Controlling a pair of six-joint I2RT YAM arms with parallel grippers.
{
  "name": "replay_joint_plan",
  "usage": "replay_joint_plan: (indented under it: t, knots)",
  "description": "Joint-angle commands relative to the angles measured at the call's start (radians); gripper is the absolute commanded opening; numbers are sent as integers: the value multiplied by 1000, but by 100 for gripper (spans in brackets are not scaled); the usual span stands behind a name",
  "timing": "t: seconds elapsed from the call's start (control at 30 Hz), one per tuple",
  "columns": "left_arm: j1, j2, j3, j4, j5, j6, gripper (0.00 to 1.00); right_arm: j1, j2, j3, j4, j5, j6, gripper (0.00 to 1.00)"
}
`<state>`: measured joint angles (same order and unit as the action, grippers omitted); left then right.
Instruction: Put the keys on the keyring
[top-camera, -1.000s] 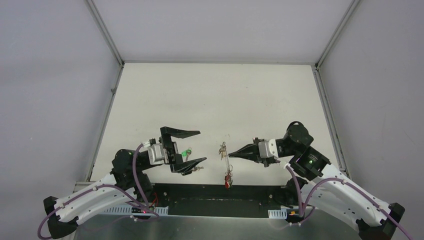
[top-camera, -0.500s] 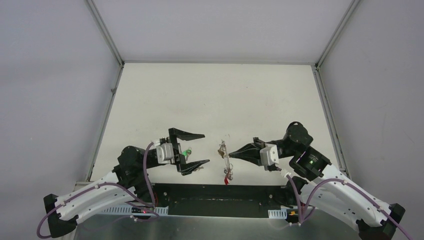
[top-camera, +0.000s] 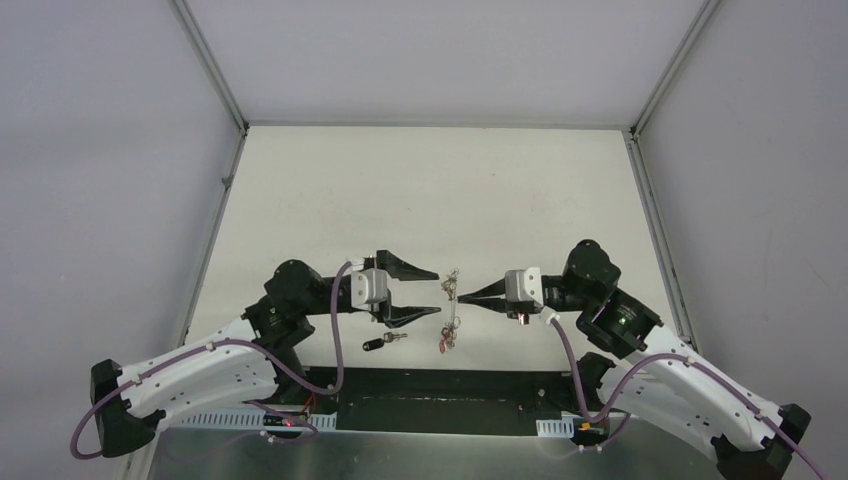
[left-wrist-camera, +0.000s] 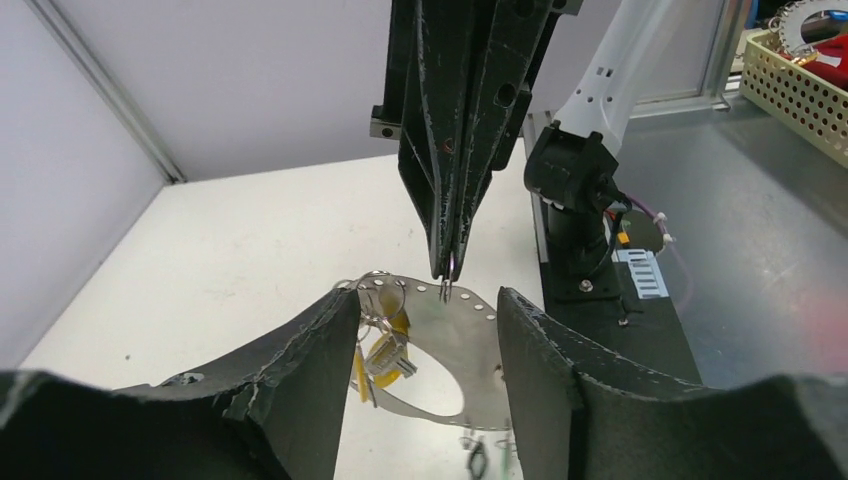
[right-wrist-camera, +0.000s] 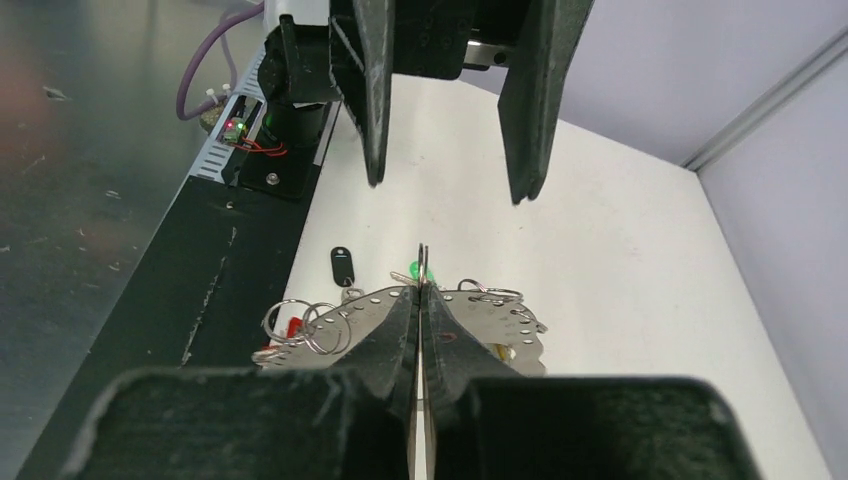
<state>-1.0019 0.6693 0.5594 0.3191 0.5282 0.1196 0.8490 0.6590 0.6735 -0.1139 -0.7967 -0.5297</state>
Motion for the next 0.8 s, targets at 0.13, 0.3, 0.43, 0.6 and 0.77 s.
replay_joint_plan:
  t: [0.13, 0.3, 0.43, 0.6, 0.77]
  knots:
    - [-8, 79, 67, -10, 37, -2, 46, 6, 19, 55, 52, 83, 204, 0]
    - [-8, 105, 66, 8, 44, -6, 33, 5, 18, 51, 69, 89, 235, 0]
    - [-8, 132, 69, 5, 48, -8, 30, 6, 20, 52, 70, 82, 242, 0]
    - [-9, 157, 82, 7, 57, -5, 27, 5, 20, 52, 64, 82, 241, 0]
    - [-9, 176, 96, 11, 62, -8, 22, 5, 29, 58, 51, 76, 235, 0]
